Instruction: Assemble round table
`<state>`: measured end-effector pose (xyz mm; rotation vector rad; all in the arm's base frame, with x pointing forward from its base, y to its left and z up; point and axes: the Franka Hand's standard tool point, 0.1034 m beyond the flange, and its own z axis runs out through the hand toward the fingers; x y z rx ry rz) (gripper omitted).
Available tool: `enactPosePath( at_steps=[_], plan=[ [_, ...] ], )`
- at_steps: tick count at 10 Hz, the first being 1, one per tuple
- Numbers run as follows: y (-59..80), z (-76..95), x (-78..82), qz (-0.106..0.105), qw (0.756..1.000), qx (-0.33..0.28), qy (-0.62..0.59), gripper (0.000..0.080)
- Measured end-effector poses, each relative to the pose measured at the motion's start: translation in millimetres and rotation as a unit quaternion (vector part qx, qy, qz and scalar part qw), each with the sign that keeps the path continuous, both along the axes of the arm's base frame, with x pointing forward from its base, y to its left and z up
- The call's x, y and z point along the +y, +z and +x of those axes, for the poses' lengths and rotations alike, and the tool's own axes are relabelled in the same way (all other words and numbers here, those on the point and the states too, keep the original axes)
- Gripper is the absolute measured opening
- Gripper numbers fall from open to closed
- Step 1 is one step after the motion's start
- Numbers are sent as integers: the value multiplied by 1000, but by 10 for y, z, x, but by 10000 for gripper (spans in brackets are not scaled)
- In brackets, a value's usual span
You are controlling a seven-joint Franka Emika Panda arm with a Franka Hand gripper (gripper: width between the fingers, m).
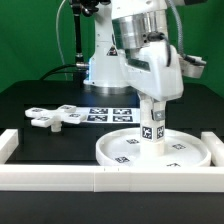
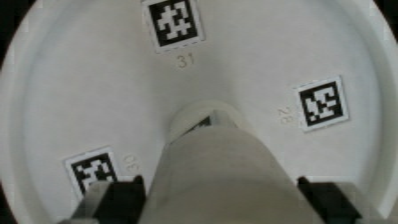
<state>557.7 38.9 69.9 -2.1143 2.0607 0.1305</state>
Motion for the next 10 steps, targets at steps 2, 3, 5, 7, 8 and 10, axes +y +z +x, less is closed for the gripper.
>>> enactPosePath(
  at_steps=[2,3,5,7,8,10],
  plan=[
    [5,-10,-11,18,997,24,-75,407],
    [4,-9,-4,19,994,31,-107,407],
    [4,-7,-4,19,993,32,-113,407],
    [3,-8,-1,18,995,27,-90,589],
    [1,-11,-15,17,998,21,-63,632],
    [0,-12,-11,14,1000,7,2,647]
  ],
)
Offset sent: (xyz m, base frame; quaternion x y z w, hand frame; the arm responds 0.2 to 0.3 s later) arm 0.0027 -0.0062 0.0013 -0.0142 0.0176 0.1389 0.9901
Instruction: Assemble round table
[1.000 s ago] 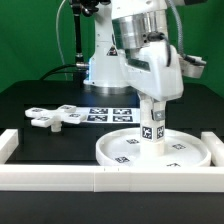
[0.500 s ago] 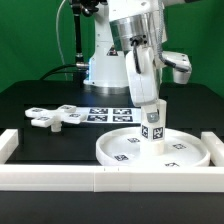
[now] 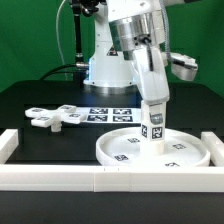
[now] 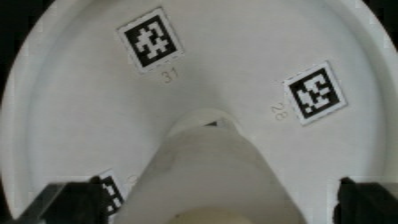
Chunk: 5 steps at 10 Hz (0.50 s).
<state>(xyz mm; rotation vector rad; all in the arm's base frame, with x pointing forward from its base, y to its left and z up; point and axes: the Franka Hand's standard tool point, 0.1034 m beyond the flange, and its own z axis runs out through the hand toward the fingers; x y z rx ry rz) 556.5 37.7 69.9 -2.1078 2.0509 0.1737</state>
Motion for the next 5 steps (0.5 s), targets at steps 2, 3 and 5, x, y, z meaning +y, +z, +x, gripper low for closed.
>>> enactPosePath(
  at_steps=[2,3,5],
  plan=[
    [-1,0,0,-5,997,-18,81,647],
    [2,3,-3,-8,990,-31,141,649],
    [12,9,44,-26,961,-46,272,649]
  ],
)
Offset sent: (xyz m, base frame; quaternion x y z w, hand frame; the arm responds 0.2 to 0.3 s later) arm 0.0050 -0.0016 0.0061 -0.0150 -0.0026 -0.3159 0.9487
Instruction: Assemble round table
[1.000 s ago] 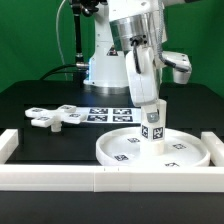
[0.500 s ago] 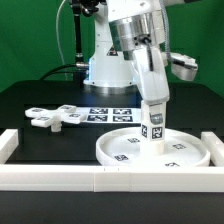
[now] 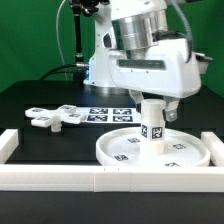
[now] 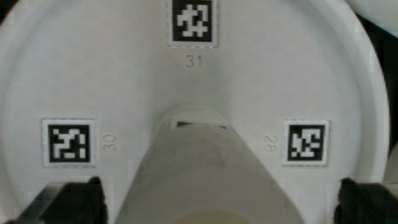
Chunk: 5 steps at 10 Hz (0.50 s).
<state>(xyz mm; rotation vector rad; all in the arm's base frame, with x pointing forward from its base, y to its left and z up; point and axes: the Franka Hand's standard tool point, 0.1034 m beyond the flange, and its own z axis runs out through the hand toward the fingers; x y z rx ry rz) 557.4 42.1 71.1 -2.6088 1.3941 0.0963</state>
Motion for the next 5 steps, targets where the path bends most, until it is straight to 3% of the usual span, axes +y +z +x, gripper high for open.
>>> enactPosePath(
  at_steps=[1,5],
  plan=[
    [-17,2,14,-8,996,-13,85,649],
    [-21,1,4,-13,974,-38,223,649]
  ],
)
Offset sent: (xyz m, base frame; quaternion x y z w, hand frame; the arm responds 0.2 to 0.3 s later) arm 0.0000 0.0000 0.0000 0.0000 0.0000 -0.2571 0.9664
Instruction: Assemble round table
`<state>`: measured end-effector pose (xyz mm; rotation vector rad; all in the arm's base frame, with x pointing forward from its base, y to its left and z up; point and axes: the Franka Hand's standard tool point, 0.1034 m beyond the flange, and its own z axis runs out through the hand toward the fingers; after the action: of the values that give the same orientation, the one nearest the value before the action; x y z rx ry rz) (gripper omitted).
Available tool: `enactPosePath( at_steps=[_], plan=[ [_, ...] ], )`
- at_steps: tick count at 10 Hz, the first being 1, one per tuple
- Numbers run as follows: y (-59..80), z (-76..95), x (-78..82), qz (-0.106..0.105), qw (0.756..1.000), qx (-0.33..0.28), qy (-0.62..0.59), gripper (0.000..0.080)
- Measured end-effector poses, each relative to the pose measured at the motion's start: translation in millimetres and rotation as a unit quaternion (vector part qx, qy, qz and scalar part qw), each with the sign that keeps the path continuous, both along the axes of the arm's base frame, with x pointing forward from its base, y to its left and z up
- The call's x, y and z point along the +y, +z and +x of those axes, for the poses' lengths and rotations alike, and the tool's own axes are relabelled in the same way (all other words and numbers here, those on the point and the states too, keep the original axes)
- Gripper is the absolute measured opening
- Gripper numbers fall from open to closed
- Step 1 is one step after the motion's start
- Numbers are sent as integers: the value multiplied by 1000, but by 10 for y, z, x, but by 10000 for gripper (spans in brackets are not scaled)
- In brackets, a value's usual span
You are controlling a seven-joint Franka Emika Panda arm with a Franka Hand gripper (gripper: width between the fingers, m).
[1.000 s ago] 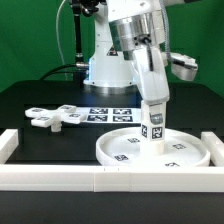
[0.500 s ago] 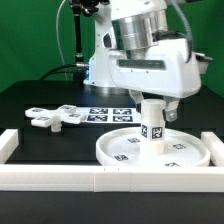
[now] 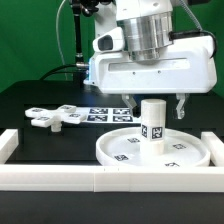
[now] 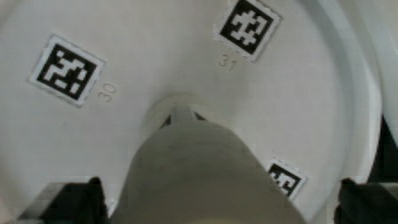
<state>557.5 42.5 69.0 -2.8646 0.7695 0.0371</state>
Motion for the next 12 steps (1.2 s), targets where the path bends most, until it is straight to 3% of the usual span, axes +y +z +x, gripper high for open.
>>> enactPosePath(
  at_steps=[2,4,9,12],
  plan=[
    [-1,-5,-10,-18,992,-14,127,649],
    [22,14,0,-28,967,-26,252,649],
    [22,18,-17,-38,924,-52,377,649],
    [3,10,-16,-52,850,-63,520,649]
  ],
)
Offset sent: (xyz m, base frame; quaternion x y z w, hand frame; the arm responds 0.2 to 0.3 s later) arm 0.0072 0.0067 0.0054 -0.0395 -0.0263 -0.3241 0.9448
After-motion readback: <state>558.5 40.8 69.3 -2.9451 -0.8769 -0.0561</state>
